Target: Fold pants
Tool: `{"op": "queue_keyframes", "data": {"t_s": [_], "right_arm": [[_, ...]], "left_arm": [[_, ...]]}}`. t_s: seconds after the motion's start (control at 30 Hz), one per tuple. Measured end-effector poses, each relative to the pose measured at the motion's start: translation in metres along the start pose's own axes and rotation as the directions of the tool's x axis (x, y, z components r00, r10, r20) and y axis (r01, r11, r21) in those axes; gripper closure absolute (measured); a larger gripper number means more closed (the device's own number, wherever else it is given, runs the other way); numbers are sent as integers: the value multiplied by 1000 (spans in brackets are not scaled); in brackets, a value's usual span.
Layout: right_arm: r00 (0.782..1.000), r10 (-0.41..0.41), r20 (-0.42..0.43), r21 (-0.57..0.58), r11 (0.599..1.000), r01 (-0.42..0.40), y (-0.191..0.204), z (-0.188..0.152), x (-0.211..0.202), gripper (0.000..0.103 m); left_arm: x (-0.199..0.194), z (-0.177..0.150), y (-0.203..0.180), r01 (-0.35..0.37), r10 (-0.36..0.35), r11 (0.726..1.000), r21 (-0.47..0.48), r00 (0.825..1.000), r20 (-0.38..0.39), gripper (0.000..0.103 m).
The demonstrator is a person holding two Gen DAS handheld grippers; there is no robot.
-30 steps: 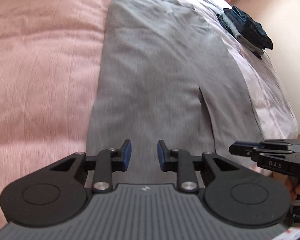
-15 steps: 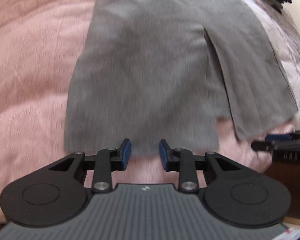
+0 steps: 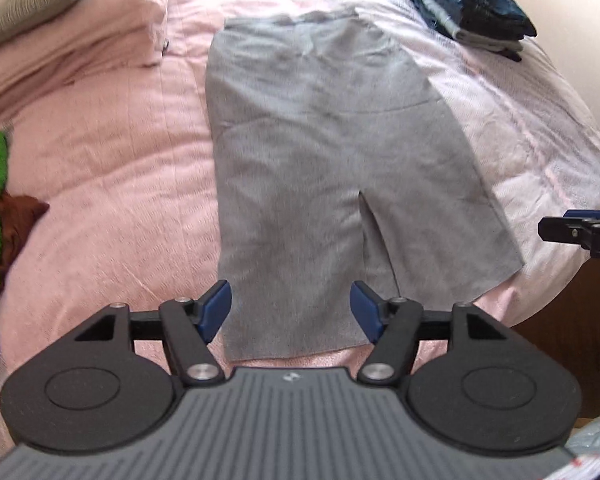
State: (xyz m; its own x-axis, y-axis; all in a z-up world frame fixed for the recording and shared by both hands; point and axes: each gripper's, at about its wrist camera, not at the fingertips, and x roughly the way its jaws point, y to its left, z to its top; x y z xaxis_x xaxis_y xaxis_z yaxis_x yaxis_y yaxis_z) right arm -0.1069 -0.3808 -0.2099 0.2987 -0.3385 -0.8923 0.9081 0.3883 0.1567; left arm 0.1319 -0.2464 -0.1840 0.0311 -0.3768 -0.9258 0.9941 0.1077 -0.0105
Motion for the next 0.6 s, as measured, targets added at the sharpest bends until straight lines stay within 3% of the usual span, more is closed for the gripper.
{"op": "queue_keyframes", "data": {"t_s": [0.33, 0.6], "right_arm": [[1000, 17, 6, -36, 999, -17, 15, -15, -61, 53], [1000, 30, -8, -89, 996, -31, 24, -24, -69, 52]], "left_arm": [[-57, -9, -14, -11, 11, 1000, 9, 998, 54, 37], [-74, -13, -22, -30, 29, 999, 14, 996, 83, 35]]}}
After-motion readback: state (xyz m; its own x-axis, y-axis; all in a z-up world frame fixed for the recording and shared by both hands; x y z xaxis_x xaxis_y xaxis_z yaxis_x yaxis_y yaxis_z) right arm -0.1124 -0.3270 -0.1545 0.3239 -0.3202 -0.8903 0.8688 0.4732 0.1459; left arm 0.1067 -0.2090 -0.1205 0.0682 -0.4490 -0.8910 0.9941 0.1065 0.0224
